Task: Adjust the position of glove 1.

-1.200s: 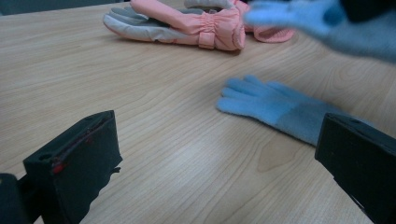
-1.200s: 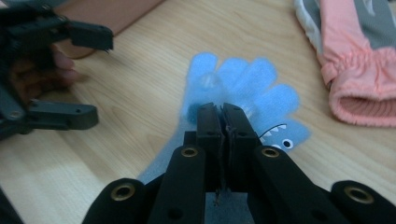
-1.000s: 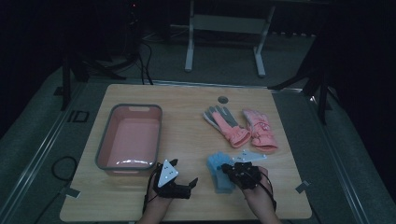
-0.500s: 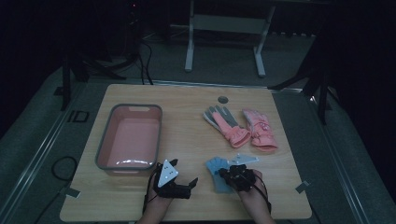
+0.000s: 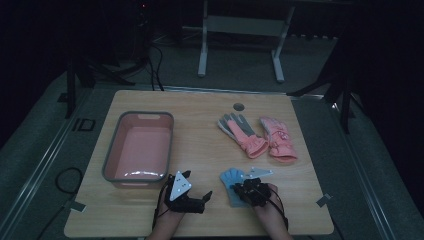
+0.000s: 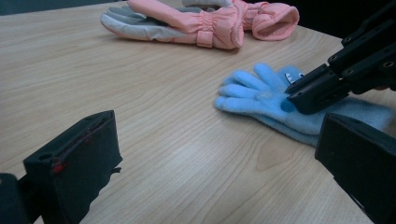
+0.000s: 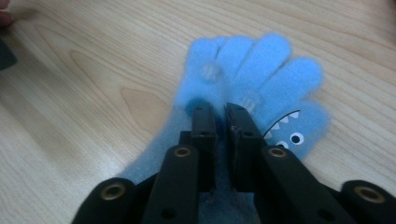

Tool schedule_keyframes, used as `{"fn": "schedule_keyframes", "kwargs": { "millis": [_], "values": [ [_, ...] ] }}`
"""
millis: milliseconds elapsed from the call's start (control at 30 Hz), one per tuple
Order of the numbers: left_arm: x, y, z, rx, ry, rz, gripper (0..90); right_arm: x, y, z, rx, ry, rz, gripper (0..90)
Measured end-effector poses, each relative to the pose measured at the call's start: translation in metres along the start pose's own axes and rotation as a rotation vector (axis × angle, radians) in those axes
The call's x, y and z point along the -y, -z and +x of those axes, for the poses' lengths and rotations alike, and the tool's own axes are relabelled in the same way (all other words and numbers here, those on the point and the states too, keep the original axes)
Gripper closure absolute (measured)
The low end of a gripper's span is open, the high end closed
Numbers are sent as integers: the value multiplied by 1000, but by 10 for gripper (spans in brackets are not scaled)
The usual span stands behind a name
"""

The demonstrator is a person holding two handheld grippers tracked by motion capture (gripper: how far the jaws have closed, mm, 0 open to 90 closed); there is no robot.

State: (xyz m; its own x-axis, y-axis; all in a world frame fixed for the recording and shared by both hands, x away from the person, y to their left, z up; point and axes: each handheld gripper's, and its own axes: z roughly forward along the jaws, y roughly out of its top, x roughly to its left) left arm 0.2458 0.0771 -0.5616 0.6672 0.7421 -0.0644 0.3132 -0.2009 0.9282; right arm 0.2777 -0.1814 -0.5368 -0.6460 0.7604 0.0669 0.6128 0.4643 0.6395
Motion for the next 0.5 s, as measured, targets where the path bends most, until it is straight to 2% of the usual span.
{"fn": "schedule_keyframes", "kwargs": {
  "millis": [100, 167, 200, 233, 267, 333, 400, 467, 500],
  "values": [
    [0, -1, 0, -13, 6, 2, 1, -2, 6, -1, -6, -5, -20, 753],
    [0, 0, 1, 18, 9, -12, 1, -4, 12, -2, -9, -3, -40, 687],
    [0, 0, 1, 36, -1, -21, 2, -5, 15, -3, -15, -2, -52, 635],
    [0, -1, 1, 44, -29, -33, 1, -6, 17, -5, -17, -5, -64, 560],
    [-2, -1, 0, 59, -55, -19, 2, -8, 20, -8, -25, -8, -83, 493],
    [-4, 0, -3, 94, -77, 12, 1, -10, 24, -15, -53, -22, -104, 374],
    [-8, 0, -6, 136, -48, 75, 1, -11, 28, -23, -98, -31, -114, 276],
    [-12, 1, -10, 187, -16, 106, 2, -12, 30, -31, -141, -58, -121, 241],
    [-14, 1, -12, 209, -20, 115, 47, -12, 30, -34, -157, -63, -120, 226]
  ]
}}
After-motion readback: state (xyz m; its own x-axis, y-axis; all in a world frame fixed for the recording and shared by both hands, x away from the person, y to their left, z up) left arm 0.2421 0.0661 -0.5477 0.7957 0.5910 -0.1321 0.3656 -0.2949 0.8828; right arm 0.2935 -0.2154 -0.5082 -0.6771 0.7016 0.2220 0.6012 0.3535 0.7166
